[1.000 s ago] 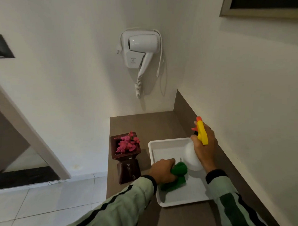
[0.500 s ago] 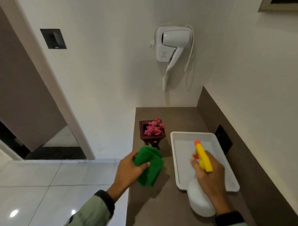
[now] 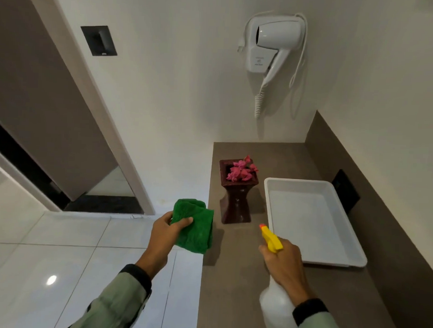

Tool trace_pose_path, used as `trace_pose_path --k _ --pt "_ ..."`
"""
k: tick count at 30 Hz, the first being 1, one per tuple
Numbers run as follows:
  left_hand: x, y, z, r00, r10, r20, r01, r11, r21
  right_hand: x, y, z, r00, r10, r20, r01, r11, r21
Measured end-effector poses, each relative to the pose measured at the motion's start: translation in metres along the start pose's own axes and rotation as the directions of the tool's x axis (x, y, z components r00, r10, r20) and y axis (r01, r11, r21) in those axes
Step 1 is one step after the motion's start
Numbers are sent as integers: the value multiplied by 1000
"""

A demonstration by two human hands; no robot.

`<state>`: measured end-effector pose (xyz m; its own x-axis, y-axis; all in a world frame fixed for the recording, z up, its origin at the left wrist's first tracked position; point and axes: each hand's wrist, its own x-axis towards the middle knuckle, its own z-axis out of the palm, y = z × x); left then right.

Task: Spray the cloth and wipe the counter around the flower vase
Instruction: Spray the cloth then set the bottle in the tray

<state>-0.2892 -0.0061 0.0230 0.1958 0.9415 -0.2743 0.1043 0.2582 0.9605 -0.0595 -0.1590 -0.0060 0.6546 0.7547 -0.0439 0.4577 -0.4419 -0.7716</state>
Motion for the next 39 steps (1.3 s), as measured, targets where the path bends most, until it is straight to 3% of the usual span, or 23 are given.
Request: trace_pose_path --k 5,8,12,17,25,26,28,30,32,35,37,39 --pt "8 3 14 999 3 34 -6 997 77 16 -14 -61 961 -112 -252 134 988 72" --pt "9 6 23 997 25 72 -36 988 149 44 -14 -91 914 -141 -381 127 990 -62" --pt "9 10 33 992 52 114 -78 969 235 88 7 -104 922 -18 -387 38 998 43" --pt "6 14 42 982 85 169 -139 929 342 131 35 -108 932 51 -359 -59 998 -12" --pt "14 25 48 947 88 309 -226 867 444 124 36 -115 896 264 -357 -201 958 205" --pt "16 26 48 943 91 319 -236 859 454 111 31 -115 863 262 -431 -176 957 230" --pt "20 29 50 923 95 374 -277 836 473 83 16 -109 815 134 -564 22 965 262" --pt "24 34 52 884 75 462 -326 807 493 60 -4 -94 899 -15 -437 160 941 297" --pt "26 40 55 821 49 569 -403 756 516 46 -22 -68 988 -140 -72 155 948 277" --pt "28 47 62 678 111 727 -649 555 520 33 -35 -22 911 -212 354 171 975 144" --pt "26 51 65 644 121 755 -715 445 539 28 -31 7 854 -194 483 131 978 160" --pt "24 53 67 616 148 774 -755 392 526 23 -26 28 836 -168 522 31 965 260"
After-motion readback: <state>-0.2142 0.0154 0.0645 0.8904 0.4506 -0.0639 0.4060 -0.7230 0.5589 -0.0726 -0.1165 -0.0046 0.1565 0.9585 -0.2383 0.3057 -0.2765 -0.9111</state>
